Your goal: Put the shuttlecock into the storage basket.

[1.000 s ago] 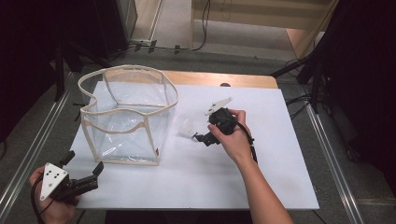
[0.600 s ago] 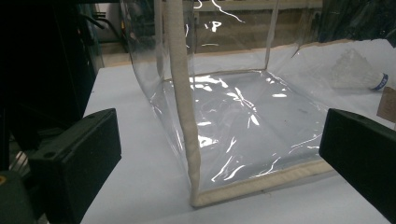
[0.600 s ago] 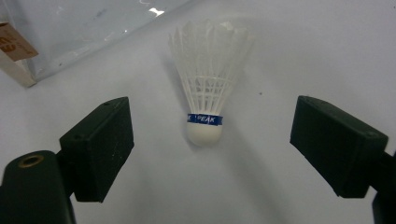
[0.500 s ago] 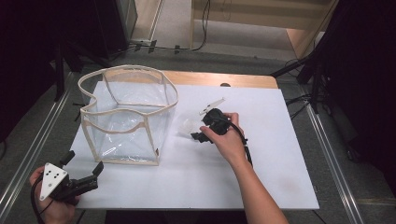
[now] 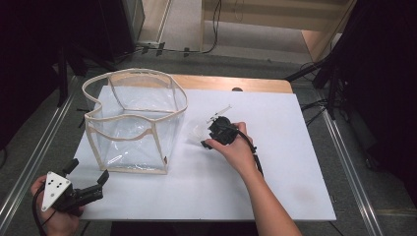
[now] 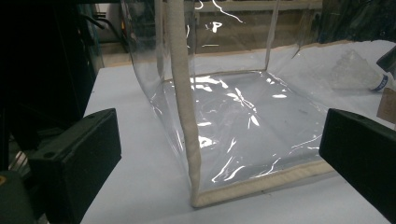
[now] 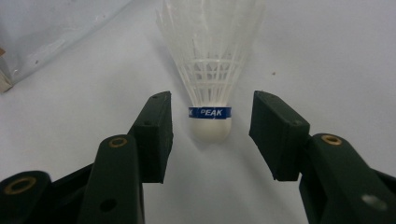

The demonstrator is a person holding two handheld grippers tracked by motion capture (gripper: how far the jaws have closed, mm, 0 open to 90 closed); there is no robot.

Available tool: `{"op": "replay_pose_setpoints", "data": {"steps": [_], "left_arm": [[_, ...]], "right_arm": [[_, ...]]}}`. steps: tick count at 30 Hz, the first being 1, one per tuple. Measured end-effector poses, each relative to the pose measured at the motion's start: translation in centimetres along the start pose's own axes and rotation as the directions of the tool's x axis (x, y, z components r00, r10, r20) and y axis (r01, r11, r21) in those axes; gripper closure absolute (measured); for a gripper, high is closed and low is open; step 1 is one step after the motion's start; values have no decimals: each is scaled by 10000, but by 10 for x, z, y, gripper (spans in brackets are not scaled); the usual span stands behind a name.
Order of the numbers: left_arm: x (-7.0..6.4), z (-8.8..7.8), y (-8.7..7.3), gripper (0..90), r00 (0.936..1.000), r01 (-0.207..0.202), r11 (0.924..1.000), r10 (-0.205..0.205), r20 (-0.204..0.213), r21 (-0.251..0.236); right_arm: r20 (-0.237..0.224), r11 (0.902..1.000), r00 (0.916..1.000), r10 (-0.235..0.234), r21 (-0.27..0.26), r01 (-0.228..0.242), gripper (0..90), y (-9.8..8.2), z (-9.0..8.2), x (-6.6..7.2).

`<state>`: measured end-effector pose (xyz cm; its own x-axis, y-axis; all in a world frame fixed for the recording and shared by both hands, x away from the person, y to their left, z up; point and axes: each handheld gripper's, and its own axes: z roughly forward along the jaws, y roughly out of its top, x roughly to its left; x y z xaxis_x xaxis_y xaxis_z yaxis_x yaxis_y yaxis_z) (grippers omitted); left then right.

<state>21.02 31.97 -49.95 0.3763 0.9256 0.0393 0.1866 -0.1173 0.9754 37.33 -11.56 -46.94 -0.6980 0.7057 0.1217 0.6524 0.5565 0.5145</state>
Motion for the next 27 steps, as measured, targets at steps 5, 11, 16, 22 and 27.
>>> {"op": "replay_pose_setpoints", "data": {"steps": [5, 11, 16, 22, 27], "left_arm": [[0, 0, 0, 0, 10000, 1, 10000, -1, 7, 3], [0, 0, 0, 0, 10000, 7, 10000, -7, 11, 5], [0, 0, 0, 0, 10000, 5, 10000, -5, 10, 1], [0, 0, 0, 0, 10000, 32, 10000, -32, -5, -3], [0, 0, 0, 0, 10000, 22, 10000, -22, 1, -5]], "right_arm": [[-33, 9998, 9999, 105, 153, -105, 483, 0, 4, -1], [-86, 9993, 9999, 140, 334, -137, 511, 0, 9, 0], [-95, 9988, 9999, 123, 466, -119, 520, 0, 13, 1], [-15, 9980, 9999, 106, 620, -105, 538, -1, 18, 2], [114, 9975, 9999, 108, 703, -115, 592, -1, 21, 2]]}}
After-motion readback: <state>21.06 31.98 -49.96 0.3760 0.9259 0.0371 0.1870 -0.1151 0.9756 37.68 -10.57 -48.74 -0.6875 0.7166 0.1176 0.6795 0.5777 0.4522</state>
